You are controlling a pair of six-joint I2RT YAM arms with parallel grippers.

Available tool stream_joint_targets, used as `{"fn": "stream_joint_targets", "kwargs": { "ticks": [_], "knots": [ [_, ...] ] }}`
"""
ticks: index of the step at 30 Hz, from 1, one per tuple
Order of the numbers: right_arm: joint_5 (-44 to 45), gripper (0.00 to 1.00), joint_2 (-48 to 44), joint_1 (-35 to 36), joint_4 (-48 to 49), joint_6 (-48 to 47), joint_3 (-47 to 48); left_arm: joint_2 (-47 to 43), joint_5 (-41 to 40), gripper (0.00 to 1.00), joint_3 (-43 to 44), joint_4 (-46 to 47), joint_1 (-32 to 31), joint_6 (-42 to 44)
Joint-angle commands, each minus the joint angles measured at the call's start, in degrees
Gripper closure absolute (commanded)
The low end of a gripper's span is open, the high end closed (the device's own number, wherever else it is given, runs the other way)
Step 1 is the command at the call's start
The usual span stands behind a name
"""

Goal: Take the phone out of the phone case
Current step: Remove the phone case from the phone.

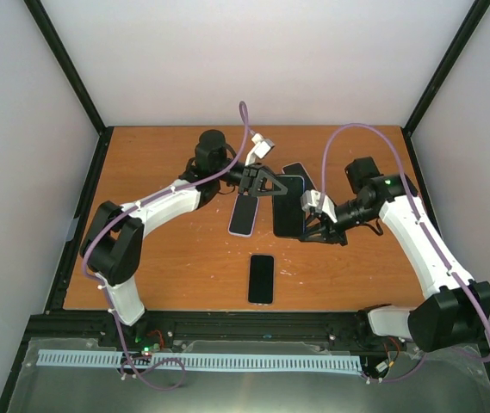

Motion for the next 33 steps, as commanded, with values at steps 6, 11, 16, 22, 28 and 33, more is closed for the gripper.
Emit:
{"fn": "stream_joint_targets", "kwargs": {
  "ticks": [6, 11, 16, 22, 28, 33],
  "knots": [
    [4.77, 0.76, -1.34, 3.06, 1.52, -9.80, 0.14, -2.11, 5.28, 1.00, 4.18, -2.69, -0.77, -4.49],
    [4.99, 0.76, -1.03, 3.37, 3.07, -9.67, 1.91, -1.88, 6.41, 1.00, 5.02, -2.85, -1.17, -5.50],
    [5.66, 0.77, -1.00, 3.38, 6.06, -8.38, 2.16, -1.75, 7.59, 1.00, 4.88, -1.44, -1.50, -7.46],
    [6.80, 0.82, -0.29, 3.41, 14.70, 0.17, 1.74, -1.55, 10.39, 1.00, 4.18, 1.73, -1.57, -11.22],
    [6.08, 0.81, 1.67, 2.21, 25.32, 13.24, 1.73, -2.62, 12.54, 1.00, 3.01, 2.35, -1.66, -12.70],
    [-0.46, 0.77, 2.91, 0.99, 28.29, 20.34, 2.47, -3.44, 12.35, 1.00, 2.67, -4.08, -1.64, -7.45]
  ]
}}
